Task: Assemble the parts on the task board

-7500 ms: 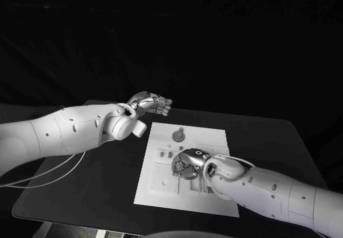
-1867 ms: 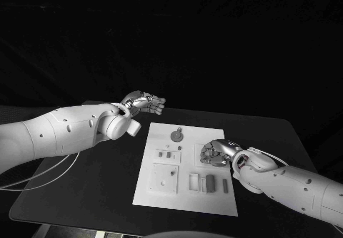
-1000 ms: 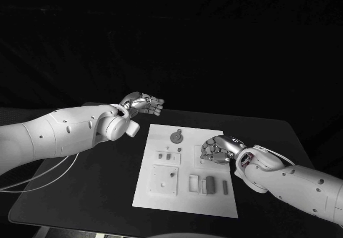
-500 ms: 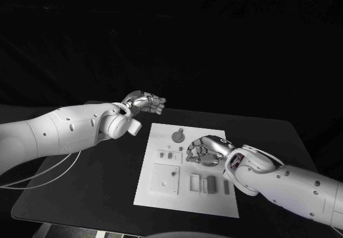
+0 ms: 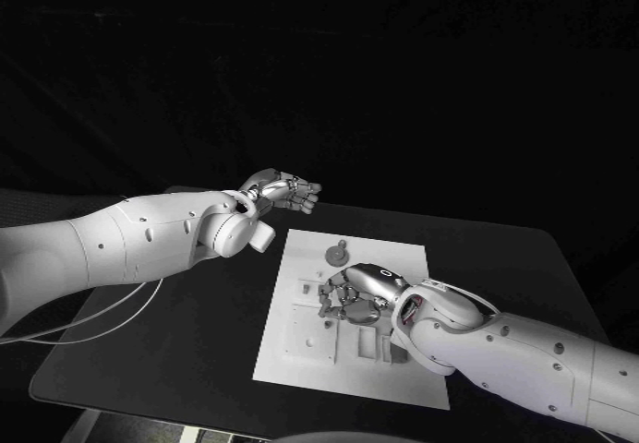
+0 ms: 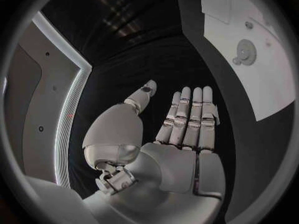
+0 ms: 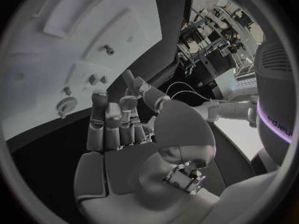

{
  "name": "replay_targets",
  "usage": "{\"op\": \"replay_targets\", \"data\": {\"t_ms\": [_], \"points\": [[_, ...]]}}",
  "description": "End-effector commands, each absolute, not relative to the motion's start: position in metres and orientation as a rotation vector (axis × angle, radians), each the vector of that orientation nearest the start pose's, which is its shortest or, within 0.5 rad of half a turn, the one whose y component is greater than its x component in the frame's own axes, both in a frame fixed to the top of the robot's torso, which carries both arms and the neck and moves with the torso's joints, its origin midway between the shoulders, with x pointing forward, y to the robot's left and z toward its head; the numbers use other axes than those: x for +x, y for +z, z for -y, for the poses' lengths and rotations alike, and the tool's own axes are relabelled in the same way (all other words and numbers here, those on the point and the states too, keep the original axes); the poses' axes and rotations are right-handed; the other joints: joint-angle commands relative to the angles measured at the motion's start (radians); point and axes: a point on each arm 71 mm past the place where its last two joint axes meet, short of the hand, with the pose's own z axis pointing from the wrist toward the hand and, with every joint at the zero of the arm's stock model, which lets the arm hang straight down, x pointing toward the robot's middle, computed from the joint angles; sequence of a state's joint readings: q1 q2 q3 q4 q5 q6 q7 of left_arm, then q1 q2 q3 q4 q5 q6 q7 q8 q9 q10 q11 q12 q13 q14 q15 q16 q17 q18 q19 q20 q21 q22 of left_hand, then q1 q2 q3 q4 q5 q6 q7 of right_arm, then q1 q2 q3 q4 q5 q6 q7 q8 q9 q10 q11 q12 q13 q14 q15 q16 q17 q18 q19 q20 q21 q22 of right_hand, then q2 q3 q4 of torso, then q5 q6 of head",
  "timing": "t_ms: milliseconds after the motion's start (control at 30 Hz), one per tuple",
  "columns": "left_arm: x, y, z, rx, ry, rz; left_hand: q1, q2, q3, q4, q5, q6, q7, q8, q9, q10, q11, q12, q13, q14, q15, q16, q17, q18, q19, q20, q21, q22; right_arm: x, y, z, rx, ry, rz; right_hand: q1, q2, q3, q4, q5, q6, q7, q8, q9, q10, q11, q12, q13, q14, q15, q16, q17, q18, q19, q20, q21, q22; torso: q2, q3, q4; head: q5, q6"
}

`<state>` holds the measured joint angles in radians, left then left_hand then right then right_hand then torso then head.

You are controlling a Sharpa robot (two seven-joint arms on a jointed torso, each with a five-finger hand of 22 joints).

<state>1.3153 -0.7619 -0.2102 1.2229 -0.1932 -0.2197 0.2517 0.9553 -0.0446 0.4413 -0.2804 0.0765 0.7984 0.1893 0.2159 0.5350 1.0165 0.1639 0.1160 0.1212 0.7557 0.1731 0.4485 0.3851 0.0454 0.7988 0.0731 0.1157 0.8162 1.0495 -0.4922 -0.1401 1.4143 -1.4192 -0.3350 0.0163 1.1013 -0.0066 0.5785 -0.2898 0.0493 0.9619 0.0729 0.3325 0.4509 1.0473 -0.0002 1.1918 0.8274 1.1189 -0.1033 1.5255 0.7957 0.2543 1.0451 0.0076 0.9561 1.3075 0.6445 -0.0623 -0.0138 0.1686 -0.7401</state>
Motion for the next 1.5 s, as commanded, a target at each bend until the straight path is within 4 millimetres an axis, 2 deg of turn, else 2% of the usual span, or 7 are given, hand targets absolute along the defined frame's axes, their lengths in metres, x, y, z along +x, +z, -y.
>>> {"op": "replay_targets", "data": {"t_ms": [33, 167, 267, 900, 1100, 1267, 1500], "points": [[0.540, -0.198, -0.256, -0.914, -1.218, -1.623, 0.009, 0.001, -0.007, 0.001, 0.000, 0.002, 0.000, 0.005, -0.001, 0.009, -0.001, -0.007, -0.001, 0.001, 0.000, -0.007, 0.002, 0.021, -0.007, 0.000, -0.001, 0.002, 0.421, -0.286, 0.038, -0.376, 1.018, -1.824, -0.004, 0.005, 0.006, -0.001, 0.003, 0.038, 0.033, 0.001, 0.007, -0.001, -0.005, -0.006, -0.001, -0.003, -0.005, 0.001, -0.002, 0.008, 0.000, -0.003, 0.004, 0.015, 0.002, 0.0005, 0.0006, 0.004, -0.005], [0.540, -0.198, -0.255, -0.912, -1.221, -1.622, 0.009, 0.000, -0.007, 0.001, 0.000, 0.002, -0.001, 0.005, -0.002, 0.009, -0.002, -0.007, -0.002, 0.000, 0.000, -0.007, 0.002, 0.020, -0.007, 0.000, -0.001, 0.002, 0.415, -0.294, 0.033, -0.396, 1.023, -1.844, -0.005, 0.007, 0.007, -0.001, 0.003, 0.036, 0.033, 0.000, 0.006, -0.003, -0.005, -0.007, -0.001, -0.004, -0.005, 0.001, -0.002, 0.008, -0.001, -0.003, 0.004, 0.015, 0.001, 0.0006, 0.0012, 0.004, -0.007], [0.541, -0.198, -0.254, -0.910, -1.219, -1.621, 0.010, -0.001, -0.008, 0.001, 0.000, 0.002, -0.002, 0.005, -0.002, 0.009, -0.003, -0.007, -0.003, 0.000, -0.001, -0.008, 0.003, 0.019, -0.011, 0.001, -0.003, 0.002, 0.412, -0.296, 0.029, -0.405, 1.026, -1.844, -0.005, 0.008, 0.007, -0.001, 0.003, 0.036, 0.034, 0.000, 0.006, -0.003, -0.004, -0.007, -0.001, -0.005, -0.005, 0.001, -0.002, 0.008, -0.001, -0.003, 0.004, 0.015, 0.002, 0.0006, 0.0004, -0.002, -0.017], [0.541, -0.198, -0.247, -0.909, -1.231, -1.626, 0.010, 0.001, -0.008, 0.002, 0.000, 0.002, -0.002, 0.006, -0.003, 0.010, -0.003, -0.008, -0.004, 0.000, -0.001, -0.009, 0.004, 0.017, -0.014, 0.001, -0.004, 0.002, 0.404, -0.313, 0.015, -0.491, 0.985, -1.831, -0.004, 0.005, 0.008, -0.003, 0.003, 0.035, 0.034, 0.000, 0.007, -0.003, -0.004, -0.005, 0.001, -0.004, -0.005, 0.006, 0.000, 0.008, 0.001, -0.004, 0.008, 0.016, 0.001, 0.0018, -0.0001, 0.010, -0.029], [0.542, -0.198, -0.247, -0.910, -1.230, -1.626, 0.010, 0.001, -0.009, 0.002, 0.000, 0.002, -0.002, 0.006, -0.003, 0.010, -0.003, -0.008, -0.005, 0.000, 0.000, -0.010, 0.004, 0.017, -0.014, 0.001, -0.004, 0.003, 0.406, -0.315, 0.015, -0.498, 0.972, -1.832, -0.002, 0.003, 0.009, -0.003, 0.003, 0.036, 0.033, 0.000, 0.007, -0.003, -0.005, -0.004, 0.002, -0.004, -0.005, 0.007, 0.001, 0.008, 0.003, -0.005, 0.010, 0.017, 0.001, 0.0041, -0.0010, 0.015, -0.028], [0.542, -0.198, -0.246, -0.909, -1.233, -1.628, 0.010, 0.001, -0.009, 0.002, 0.000, 0.002, -0.002, 0.006, -0.003, 0.010, -0.003, -0.008, -0.005, 0.000, 0.000, -0.010, 0.004, 0.017, -0.015, 0.001, -0.004, 0.003, 0.407, -0.318, 0.014, -0.505, 0.961, -1.832, -0.001, 0.002, 0.010, -0.003, 0.003, 0.036, 0.033, 0.000, 0.007, -0.003, -0.005, -0.004, 0.002, -0.004, -0.006, 0.008, 0.001, 0.008, 0.004, -0.006, 0.010, 0.017, 0.001, 0.0028, -0.0015, 0.011, -0.019], [0.542, -0.198, -0.247, -0.909, -1.231, -1.628, 0.010, 0.001, -0.009, 0.002, 0.000, 0.002, -0.003, 0.006, -0.003, 0.010, -0.004, -0.008, -0.006, 0.000, 0.000, -0.010, 0.004, 0.017, -0.015, 0.001, -0.004, 0.003, 0.406, -0.321, 0.014, -0.510, 0.956, -1.835, 0.000, 0.001, 0.010, -0.003, 0.003, 0.036, 0.033, 0.000, 0.008, -0.002, -0.005, -0.004, 0.002, -0.003, -0.006, 0.009, 0.002, 0.008, 0.004, -0.006, 0.011, 0.017, 0.002, 0.0030, -0.0012, 0.017, -0.027]]}}
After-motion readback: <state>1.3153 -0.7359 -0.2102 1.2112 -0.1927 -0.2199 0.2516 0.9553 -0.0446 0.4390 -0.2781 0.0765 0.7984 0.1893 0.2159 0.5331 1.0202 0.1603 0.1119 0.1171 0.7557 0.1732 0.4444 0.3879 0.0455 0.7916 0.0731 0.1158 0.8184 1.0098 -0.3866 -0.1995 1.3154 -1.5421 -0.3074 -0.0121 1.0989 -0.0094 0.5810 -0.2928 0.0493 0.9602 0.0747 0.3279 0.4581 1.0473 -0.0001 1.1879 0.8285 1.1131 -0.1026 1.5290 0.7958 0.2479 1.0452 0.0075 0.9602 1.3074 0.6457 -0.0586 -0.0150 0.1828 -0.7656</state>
